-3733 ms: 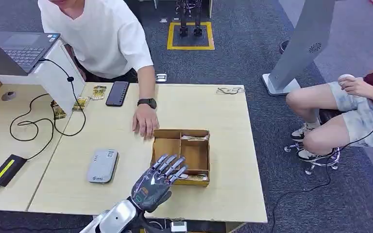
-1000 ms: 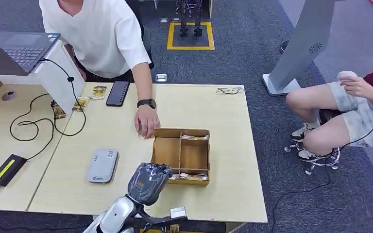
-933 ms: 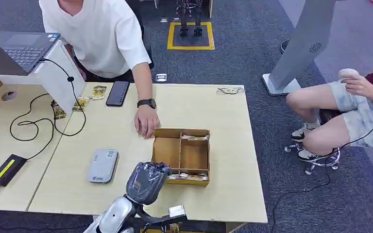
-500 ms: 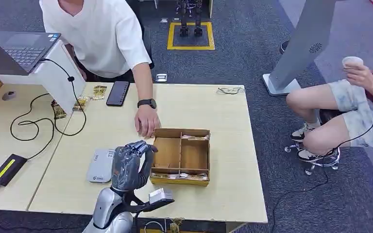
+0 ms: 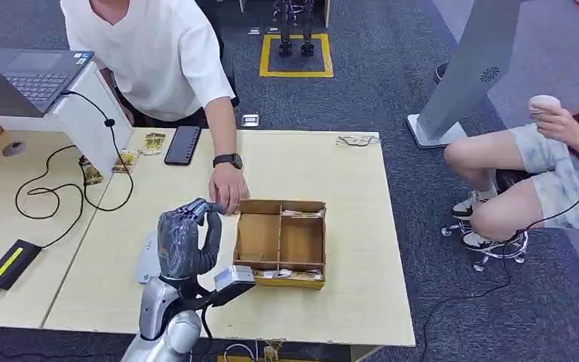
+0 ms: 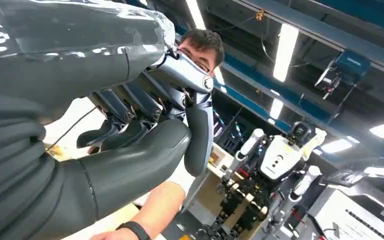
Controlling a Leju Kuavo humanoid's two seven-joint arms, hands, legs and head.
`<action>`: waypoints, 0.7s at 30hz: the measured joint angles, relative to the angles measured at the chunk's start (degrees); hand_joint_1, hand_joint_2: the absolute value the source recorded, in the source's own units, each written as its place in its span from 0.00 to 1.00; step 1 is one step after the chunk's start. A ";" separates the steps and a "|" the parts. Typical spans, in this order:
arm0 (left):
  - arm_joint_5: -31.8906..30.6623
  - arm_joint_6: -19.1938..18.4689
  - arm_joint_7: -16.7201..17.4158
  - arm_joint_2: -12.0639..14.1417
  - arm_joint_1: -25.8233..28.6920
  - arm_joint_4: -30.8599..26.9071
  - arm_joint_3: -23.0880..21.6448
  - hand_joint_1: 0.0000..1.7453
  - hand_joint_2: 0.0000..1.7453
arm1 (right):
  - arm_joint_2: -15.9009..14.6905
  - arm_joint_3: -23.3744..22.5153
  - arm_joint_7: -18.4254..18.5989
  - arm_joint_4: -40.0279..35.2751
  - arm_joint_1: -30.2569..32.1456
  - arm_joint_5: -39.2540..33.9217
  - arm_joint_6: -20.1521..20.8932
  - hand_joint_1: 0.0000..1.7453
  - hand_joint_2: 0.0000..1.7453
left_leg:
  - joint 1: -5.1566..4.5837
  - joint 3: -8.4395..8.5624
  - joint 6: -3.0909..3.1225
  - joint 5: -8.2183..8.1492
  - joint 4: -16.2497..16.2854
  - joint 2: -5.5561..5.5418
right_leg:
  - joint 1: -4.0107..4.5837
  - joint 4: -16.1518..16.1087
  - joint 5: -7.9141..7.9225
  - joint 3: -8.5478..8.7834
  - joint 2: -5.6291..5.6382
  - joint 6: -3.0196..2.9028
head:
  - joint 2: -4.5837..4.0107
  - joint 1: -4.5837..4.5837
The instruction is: Pass the card to the sensor for recognition and then transmit it.
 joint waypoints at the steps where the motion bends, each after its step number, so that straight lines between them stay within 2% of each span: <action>1: 0.00 0.00 0.01 0.00 0.00 0.00 0.00 1.00 1.00 | 0.00 0.00 0.00 0.00 0.00 0.00 0.00 0.00 1.00 | 0.00 0.00 0.00 0.00 0.00 0.00 | 0.00 0.00 0.00 0.00 0.00 0.00 | 0.00 0.00; 3: -0.07 0.00 0.64 0.00 -0.02 0.00 0.00 1.00 1.00 | 0.00 0.00 0.00 0.00 -0.04 0.00 0.02 0.00 1.00 | 0.00 0.00 0.00 0.00 0.00 0.00 | 0.00 0.00 0.00 0.00 0.00 0.00 | 0.00 0.02; 4: -0.09 0.00 0.64 0.00 -0.04 0.00 0.00 0.00 1.00 | 0.00 0.00 0.00 0.00 -0.06 0.00 0.02 0.00 1.00 | 0.00 0.00 0.00 0.00 0.00 0.00 | 0.00 0.00 0.00 -0.01 0.00 0.00 | 0.00 0.00; 6: -2.16 -0.20 2.76 0.35 -0.04 0.04 -0.02 0.00 1.00 | 0.00 0.00 0.00 0.00 -0.07 0.00 0.26 0.00 1.00 | 0.00 0.00 0.00 0.00 0.00 0.01 | 0.00 0.00 0.00 -0.01 0.01 0.00 | 0.00 0.02; 10: -4.48 -0.02 3.28 1.92 0.37 0.09 -0.37 0.00 1.00 | 0.00 0.00 0.00 0.00 -0.06 -0.35 0.55 0.00 1.00 | 0.00 -0.01 0.00 0.00 0.00 0.01 | 0.00 0.00 0.00 -0.01 0.01 0.00 | 0.00 0.00; 16: -4.75 -0.02 1.23 3.32 2.88 -0.70 -0.90 0.00 1.00 | 0.00 -0.52 0.35 0.00 -0.01 -1.33 0.54 0.00 1.00 | 0.00 -0.01 0.00 -0.01 0.00 0.01 | 0.00 0.00 -0.02 -0.02 0.00 0.00 | 0.00 0.02; 21: -5.03 -0.55 0.07 5.58 5.12 -2.60 -2.16 0.00 1.00 | 0.04 -0.98 -0.02 -0.02 0.01 -1.38 1.03 0.00 1.00 | 0.00 -0.02 0.00 -0.01 0.00 0.01 | 0.00 0.00 -0.02 -0.03 0.00 0.00 | 0.00 0.00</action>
